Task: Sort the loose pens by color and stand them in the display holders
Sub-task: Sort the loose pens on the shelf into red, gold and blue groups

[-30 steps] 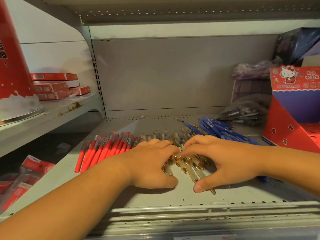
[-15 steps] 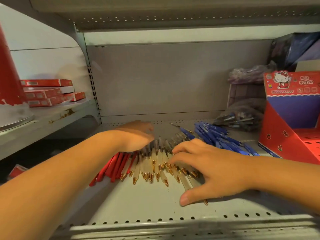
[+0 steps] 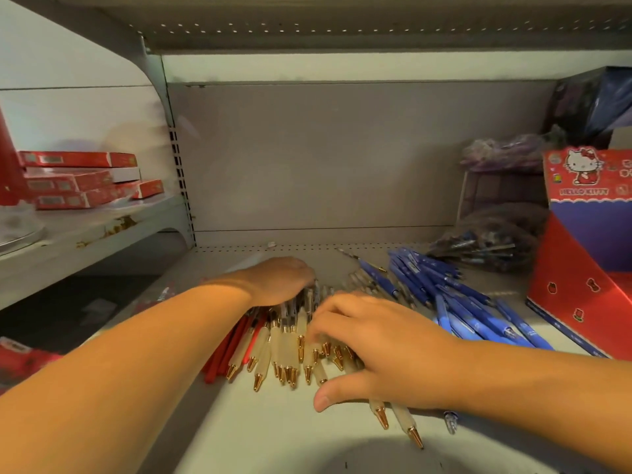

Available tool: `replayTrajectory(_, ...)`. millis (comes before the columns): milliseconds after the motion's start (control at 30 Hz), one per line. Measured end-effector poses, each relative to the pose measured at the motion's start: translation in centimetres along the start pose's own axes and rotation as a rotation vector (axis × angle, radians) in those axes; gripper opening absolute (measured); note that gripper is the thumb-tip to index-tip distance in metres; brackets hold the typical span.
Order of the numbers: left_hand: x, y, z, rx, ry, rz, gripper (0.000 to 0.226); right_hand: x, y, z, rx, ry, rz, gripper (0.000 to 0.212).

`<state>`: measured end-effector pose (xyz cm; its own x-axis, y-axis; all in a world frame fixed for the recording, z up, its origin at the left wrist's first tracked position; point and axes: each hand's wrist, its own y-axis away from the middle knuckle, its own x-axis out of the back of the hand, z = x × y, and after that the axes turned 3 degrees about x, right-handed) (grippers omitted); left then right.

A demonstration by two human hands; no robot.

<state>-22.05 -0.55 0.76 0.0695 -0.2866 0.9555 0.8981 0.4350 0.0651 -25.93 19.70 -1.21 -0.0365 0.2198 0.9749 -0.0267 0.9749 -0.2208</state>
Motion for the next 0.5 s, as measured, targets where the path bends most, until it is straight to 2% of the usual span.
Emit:
replayTrajectory(167, -0.6, -0.4, 0.5, -0.097, -0.01, 0.012, 0.039, -0.3, -1.5, 0.3, 0.008, 0.064, 0.045, 0.051)
replayTrajectory(333, -1.4, -1.0, 0.2, -0.17, 0.022, 0.025, 0.037, 1.4, -1.7, 1.6, -0.016, -0.13, -0.046, 0.05)
replayTrajectory(400, -1.5, -1.1, 0.3, -0.188, -0.018, 0.005, 0.041, 2.4, -2.1, 3.2, -0.157, -0.226, -0.009, 0.04)
replayTrajectory(467, -1.3, -1.0, 0.6, -0.198, -0.032, 0.028, 0.051, 2.9, -2.7, 5.9, -0.363, -0.31, 0.0, 0.019)
replayTrajectory(500, -1.1, -1.0, 0.8, -0.204, -0.029, 0.047, 0.052, 2.8, -3.0, 7.3, -0.441, -0.286, -0.012, 0.013)
